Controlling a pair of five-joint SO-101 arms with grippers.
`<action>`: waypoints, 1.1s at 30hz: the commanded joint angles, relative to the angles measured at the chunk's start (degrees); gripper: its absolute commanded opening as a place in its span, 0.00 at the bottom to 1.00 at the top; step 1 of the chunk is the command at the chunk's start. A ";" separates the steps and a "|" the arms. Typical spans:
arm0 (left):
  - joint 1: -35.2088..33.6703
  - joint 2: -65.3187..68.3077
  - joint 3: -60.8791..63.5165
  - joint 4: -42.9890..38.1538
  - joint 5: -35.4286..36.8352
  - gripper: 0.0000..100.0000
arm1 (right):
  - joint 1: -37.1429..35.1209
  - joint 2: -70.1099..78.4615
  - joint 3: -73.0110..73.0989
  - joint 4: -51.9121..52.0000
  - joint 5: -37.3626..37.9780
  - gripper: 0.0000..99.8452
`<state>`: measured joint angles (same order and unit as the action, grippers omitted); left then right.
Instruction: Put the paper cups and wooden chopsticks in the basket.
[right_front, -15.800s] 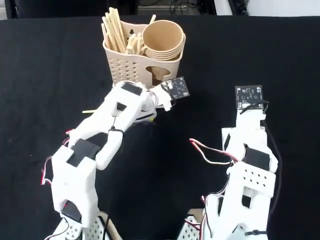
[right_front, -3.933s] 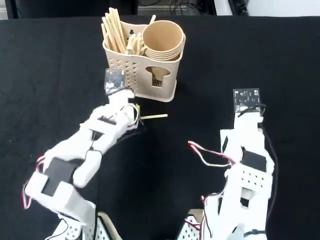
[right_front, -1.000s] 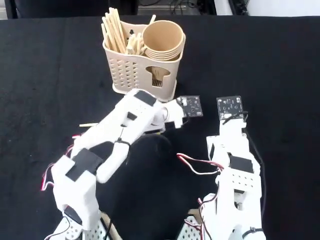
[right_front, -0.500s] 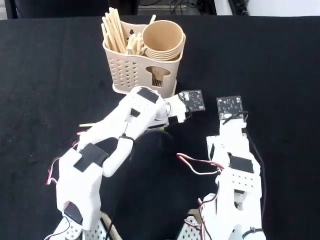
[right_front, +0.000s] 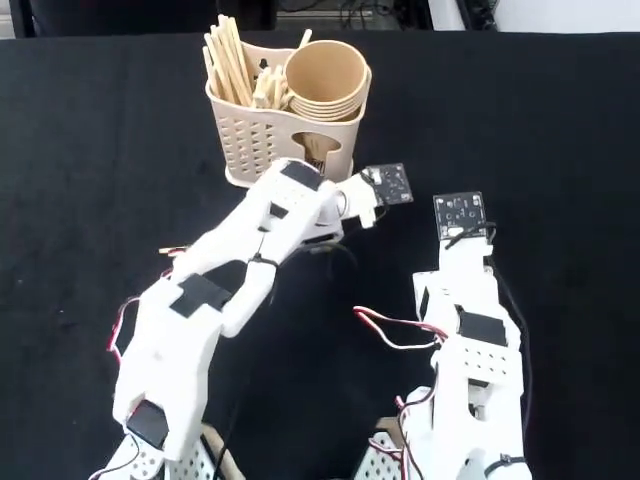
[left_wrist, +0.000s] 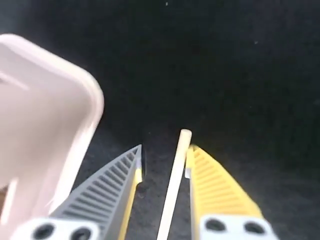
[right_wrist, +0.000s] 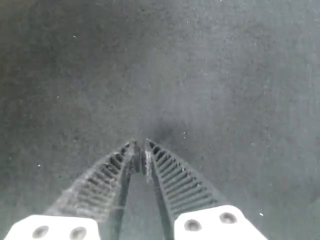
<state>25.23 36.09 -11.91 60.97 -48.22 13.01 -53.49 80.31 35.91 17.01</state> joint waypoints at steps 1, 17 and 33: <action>-1.19 2.64 -4.62 5.63 -2.64 0.15 | 0.53 -0.66 -4.62 0.26 -0.09 0.03; -0.92 5.63 -10.07 14.59 -7.47 0.03 | 0.53 -0.66 -4.53 0.09 -0.09 0.03; -1.01 -26.37 5.49 17.76 6.33 0.03 | 0.62 -0.66 -4.44 -0.09 -0.09 0.03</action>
<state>25.05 21.67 -10.42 78.90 -43.38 13.01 -53.49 80.13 35.91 17.01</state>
